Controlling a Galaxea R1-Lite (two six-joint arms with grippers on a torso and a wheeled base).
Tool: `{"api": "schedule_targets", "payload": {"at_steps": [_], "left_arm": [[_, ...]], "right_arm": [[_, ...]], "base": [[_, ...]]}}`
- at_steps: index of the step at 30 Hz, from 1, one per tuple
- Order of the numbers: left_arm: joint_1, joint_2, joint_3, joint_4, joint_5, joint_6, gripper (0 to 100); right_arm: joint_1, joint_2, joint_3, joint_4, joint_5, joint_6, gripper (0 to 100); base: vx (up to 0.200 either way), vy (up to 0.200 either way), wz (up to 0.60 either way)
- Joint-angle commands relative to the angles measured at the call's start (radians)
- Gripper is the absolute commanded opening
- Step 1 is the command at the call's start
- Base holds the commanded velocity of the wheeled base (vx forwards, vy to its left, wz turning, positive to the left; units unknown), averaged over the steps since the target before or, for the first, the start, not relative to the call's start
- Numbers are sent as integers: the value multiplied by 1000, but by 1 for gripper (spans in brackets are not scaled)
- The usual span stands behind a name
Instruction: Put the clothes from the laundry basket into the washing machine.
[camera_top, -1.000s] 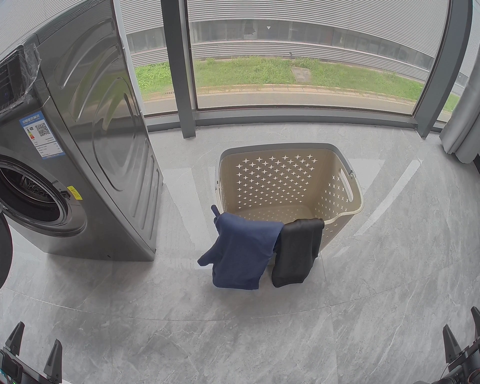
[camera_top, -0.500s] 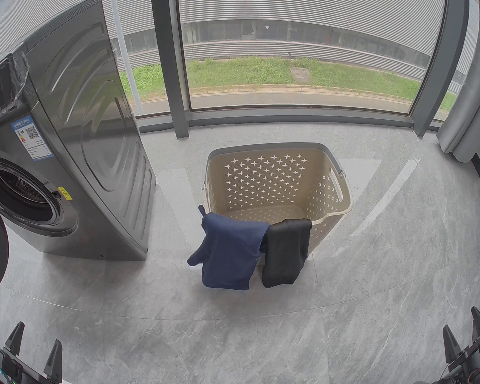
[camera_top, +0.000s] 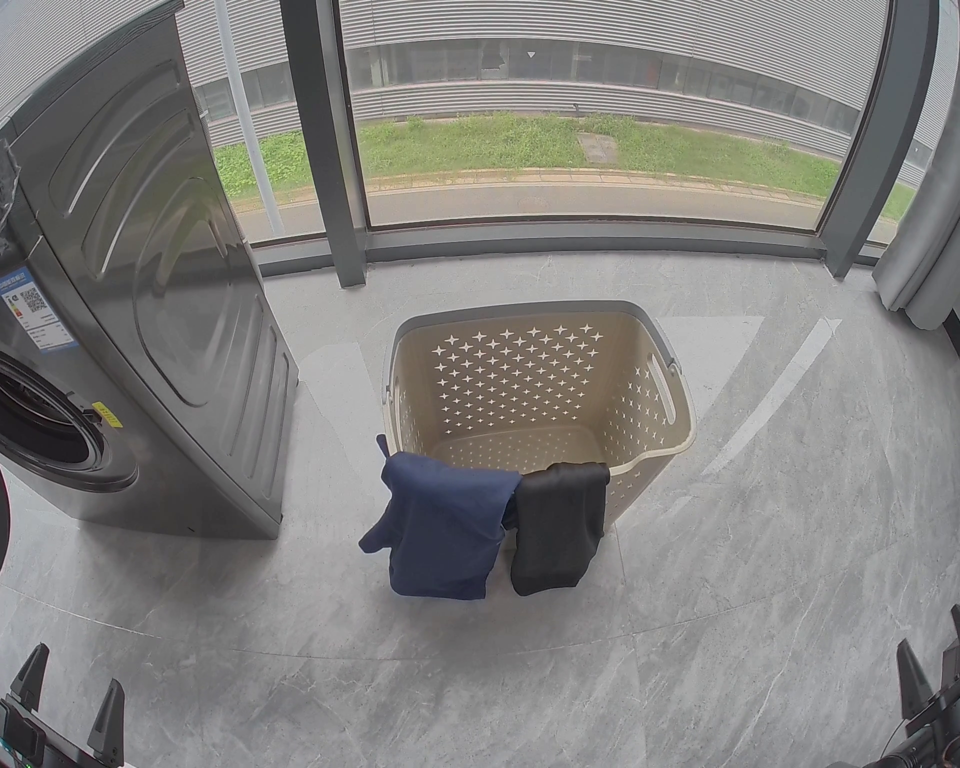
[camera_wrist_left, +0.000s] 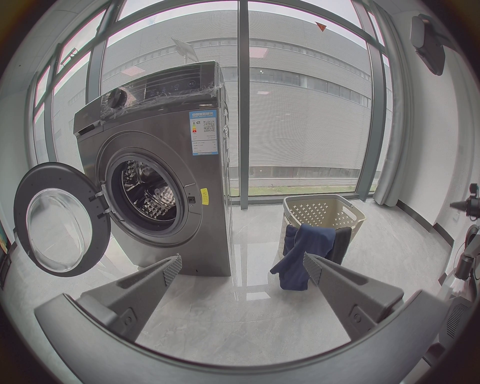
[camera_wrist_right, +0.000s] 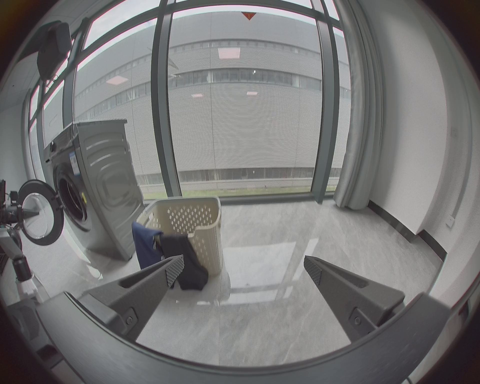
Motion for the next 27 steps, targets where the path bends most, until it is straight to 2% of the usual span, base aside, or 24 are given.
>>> {"api": "schedule_targets", "payload": {"at_steps": [1,4,6,10,13,15,16,18,20,26,27], "left_arm": [[0,-9,18,1,3,5,100],[0,-9,18,1,3,3,100],[0,-9,18,0,3,3,100],[0,-9,18,0,3,3,100],[0,-9,18,0,3,2,100],[0,-9,18,0,3,2,100],[0,-9,18,1,3,2,100],[1,-9,18,0,2,2,100],[0,-9,18,0,2,0,100],[1,-9,18,0,2,-3,100],[0,-9,18,0,2,-3,100]], "right_arm": [[23,85,-161,-4,11,34,100],[92,265,-153,-1,11,89,100],[123,375,-165,-6,10,98,100],[130,577,-195,-66,17,100,100],[155,829,-172,-251,25,112,100],[202,929,-138,-345,30,133,100],[212,943,-133,-357,30,140,100],[287,1044,-112,-442,26,190,100],[328,1105,-107,-489,17,225,100],[370,1268,-112,-601,-3,244,100],[382,1311,-110,-650,-6,245,100]], "base": [[0,0,0],[0,0,0],[0,0,0],[0,0,0],[0,0,0],[0,0,0],[0,0,0],[0,0,0],[0,0,0],[0,0,0],[0,0,0]]}}
